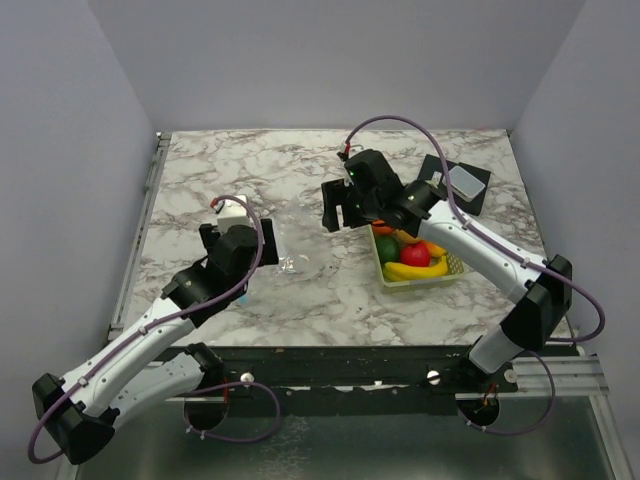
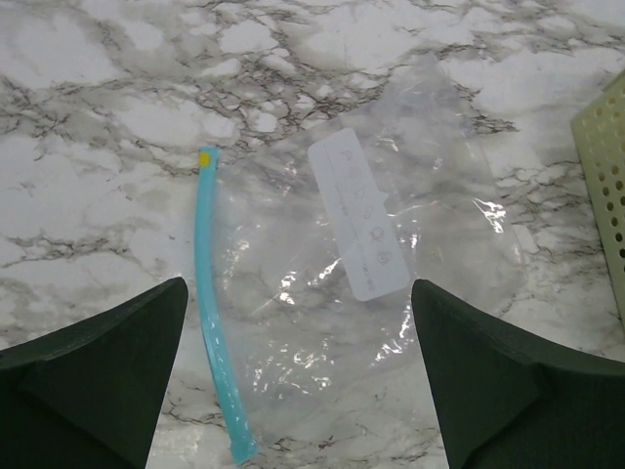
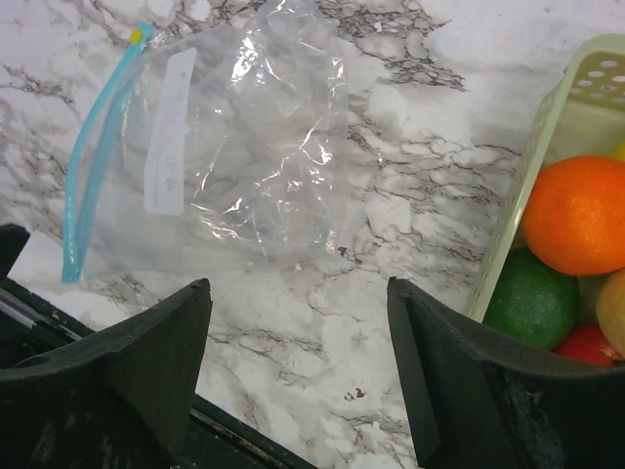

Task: Place the food in the zip-top bag and seal the zipper
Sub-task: Pick up the zipper food storage bag at the center of the board.

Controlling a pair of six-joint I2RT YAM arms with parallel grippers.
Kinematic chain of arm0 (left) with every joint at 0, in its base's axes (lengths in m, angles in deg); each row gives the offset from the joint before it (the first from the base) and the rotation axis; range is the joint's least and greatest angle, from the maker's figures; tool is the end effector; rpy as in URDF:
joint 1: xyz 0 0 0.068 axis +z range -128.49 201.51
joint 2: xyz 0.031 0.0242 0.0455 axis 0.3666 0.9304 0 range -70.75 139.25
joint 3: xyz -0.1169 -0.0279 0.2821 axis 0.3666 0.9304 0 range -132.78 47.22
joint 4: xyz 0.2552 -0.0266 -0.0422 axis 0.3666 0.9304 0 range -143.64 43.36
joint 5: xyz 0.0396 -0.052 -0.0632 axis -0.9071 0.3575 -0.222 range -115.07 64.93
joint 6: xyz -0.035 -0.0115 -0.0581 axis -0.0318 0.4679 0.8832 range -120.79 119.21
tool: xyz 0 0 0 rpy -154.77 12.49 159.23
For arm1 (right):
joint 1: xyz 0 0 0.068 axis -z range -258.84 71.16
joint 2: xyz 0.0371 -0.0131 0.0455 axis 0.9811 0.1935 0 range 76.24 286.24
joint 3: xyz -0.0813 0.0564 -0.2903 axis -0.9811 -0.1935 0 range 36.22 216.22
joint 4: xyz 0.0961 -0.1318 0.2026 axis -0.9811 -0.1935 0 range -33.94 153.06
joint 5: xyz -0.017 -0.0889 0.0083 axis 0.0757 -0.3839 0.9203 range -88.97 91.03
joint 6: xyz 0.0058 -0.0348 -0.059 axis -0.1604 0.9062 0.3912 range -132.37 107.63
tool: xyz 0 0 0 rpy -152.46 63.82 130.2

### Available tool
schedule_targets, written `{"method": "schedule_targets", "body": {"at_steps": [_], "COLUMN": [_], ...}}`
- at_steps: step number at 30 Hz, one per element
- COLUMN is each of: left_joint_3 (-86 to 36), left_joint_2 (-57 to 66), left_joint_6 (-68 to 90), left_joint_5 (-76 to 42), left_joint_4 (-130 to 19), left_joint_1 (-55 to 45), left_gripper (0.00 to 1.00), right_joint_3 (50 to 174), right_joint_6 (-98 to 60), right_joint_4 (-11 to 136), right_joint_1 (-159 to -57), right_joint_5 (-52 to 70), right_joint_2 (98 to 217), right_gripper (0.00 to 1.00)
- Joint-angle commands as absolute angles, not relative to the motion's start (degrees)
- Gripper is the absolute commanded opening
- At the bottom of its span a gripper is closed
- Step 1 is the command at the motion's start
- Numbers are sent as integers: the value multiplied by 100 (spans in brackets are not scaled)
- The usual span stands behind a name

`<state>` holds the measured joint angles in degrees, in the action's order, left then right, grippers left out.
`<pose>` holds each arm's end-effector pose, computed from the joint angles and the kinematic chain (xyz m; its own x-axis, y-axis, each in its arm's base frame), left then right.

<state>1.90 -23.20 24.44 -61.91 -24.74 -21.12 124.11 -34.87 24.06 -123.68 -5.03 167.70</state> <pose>0.1442 -0.0874 0.3231 -0.4141 -0.0825 -0.9065 -0.0135 0.9963 -0.0845 0.2663 0.2564 0.3696 -0.6903 -0.1498 -0.7078 -0.4133 0.8846 0.2159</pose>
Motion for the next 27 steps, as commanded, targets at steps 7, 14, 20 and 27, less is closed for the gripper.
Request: {"method": "schedule_targets", "body": {"at_steps": [7,14,20,27], "left_joint_3": [427,712,977,1386], "left_joint_2": [-2027,-1621,-1337,-1030], "left_joint_6": [3034,3062,3107,3482], "left_joint_5": [-4447,-3433,-2519,-1231], "left_joint_4": [-2507,-2762,-3081,-3537], "left_joint_1": [-25,1103,1877,2463], "left_gripper": [96,91,88,84], "right_joint_3": [12231,11881,11699,11474], "right_joint_6": [-3577,-3601,-3585,-3596], "right_joint_4": [2383,2412,2387,2475], "right_joint_1": [-12577,-12595,-12602,-12604], "right_joint_5": [-276,-272,-293,-247], "right_joint_2": [16739,16505,16386,16220], "right_gripper": [79,79,79,79]}}
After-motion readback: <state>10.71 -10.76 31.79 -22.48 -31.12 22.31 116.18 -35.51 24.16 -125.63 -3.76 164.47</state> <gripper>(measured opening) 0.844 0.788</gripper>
